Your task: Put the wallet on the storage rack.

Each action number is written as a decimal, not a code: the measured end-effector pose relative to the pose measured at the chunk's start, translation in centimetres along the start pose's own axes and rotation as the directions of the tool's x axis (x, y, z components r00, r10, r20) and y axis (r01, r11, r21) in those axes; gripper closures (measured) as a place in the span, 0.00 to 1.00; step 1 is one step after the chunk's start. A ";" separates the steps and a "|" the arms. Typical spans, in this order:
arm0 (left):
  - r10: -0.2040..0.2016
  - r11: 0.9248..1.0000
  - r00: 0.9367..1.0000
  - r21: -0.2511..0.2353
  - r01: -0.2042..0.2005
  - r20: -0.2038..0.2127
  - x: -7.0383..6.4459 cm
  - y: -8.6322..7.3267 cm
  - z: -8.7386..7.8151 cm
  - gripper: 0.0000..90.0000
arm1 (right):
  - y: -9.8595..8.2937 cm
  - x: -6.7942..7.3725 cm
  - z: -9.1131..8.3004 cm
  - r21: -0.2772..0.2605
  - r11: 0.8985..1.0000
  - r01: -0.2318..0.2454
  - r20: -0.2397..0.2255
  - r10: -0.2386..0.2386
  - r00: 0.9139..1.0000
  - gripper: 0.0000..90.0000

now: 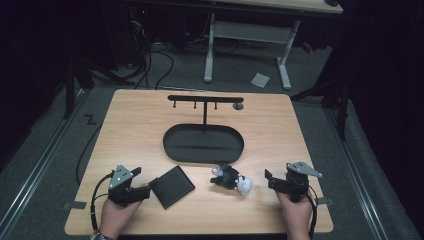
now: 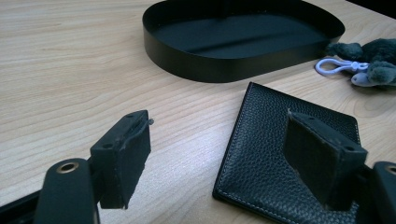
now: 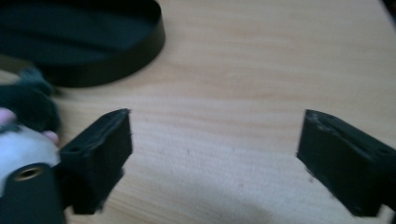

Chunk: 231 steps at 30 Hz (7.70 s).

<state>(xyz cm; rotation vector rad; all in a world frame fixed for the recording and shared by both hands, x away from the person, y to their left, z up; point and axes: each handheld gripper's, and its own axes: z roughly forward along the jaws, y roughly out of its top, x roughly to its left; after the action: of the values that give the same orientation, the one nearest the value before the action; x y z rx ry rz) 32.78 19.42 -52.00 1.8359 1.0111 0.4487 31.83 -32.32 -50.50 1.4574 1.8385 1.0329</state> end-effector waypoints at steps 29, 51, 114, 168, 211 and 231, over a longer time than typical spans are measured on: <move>0.010 0.999 1.000 0.031 -0.010 0.009 -0.1 0.1 0.6 0.28 | -0.7 1.0 -1.4 -0.061 0.998 0.000 -0.109 -0.006 0.994 0.16; 0.106 0.976 0.988 0.179 -0.125 0.113 -2.1 0.0 2.0 0.28 | -0.7 4.7 -1.1 -0.068 0.994 0.089 -0.227 -0.102 0.969 0.20; -0.131 0.990 0.973 0.074 0.119 0.193 0.1 0.7 -0.1 0.98 | -1.3 4.0 -0.6 -0.038 0.999 0.029 -0.221 -0.037 0.975 0.26; 0.160 0.983 0.969 -0.124 -0.138 0.186 -4.3 2.2 -2.7 0.99 | -1.5 4.3 -0.2 -0.021 1.000 0.023 -0.232 -0.027 0.972 0.26; 0.146 0.973 0.987 -0.189 -0.130 0.071 -4.2 2.3 -3.2 0.18 | -1.6 4.0 -0.1 -0.015 1.000 0.017 -0.226 -0.020 0.974 0.26; 0.102 0.994 0.991 -0.045 -0.098 0.088 -2.9 1.0 -1.0 0.12 | -1.6 3.8 -0.2 -0.016 1.000 0.010 -0.226 -0.013 0.974 0.26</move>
<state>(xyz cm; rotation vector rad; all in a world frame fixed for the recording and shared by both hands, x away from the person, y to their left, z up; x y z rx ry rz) 30.87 17.52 -50.32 1.8591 0.8458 0.4395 29.86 -28.86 -51.64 1.3647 1.9886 1.2487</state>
